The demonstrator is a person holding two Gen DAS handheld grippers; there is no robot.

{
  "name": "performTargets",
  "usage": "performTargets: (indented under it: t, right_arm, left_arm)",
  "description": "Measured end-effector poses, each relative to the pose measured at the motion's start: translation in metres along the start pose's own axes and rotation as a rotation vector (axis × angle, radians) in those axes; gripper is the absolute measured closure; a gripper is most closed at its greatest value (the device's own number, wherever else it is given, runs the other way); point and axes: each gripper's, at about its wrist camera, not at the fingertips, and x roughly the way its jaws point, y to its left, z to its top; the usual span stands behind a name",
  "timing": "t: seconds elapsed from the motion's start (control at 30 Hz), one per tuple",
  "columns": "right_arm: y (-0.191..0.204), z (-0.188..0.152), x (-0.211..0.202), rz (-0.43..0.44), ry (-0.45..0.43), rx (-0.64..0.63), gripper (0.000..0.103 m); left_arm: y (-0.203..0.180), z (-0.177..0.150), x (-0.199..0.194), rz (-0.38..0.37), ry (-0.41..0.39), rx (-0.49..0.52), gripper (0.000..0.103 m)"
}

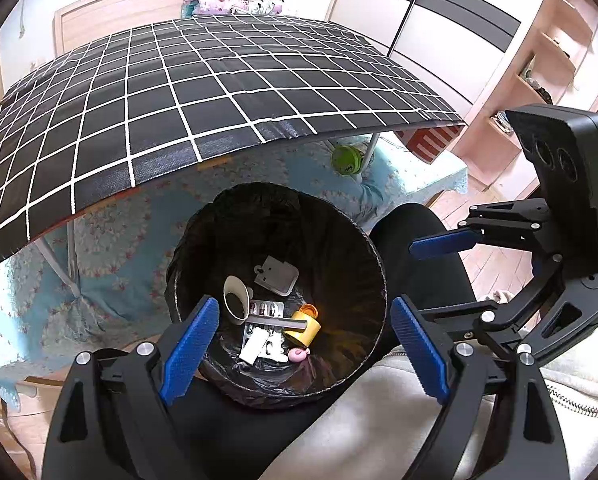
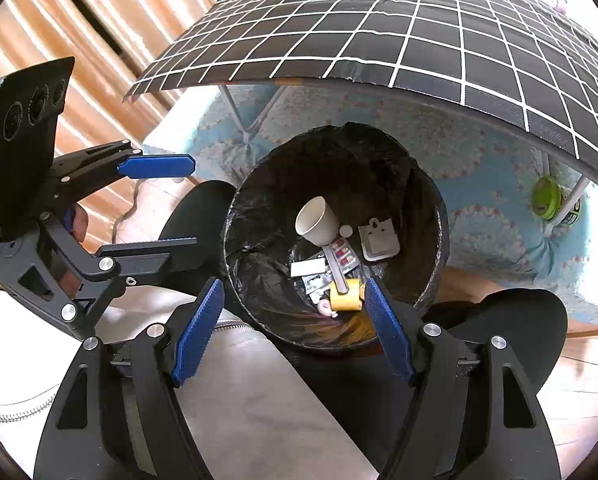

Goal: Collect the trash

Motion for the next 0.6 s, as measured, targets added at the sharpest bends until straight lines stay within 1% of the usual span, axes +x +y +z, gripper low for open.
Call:
performTargets:
  t: [0.6]
  right_arm:
    - [-0.0008, -0.0003, -0.0001, -0.002, 0.0, -0.002, 0.031]
  left_arm:
    - [-0.0019, 0.0011, 0.0009, 0.007, -0.002, 0.005, 0.018]
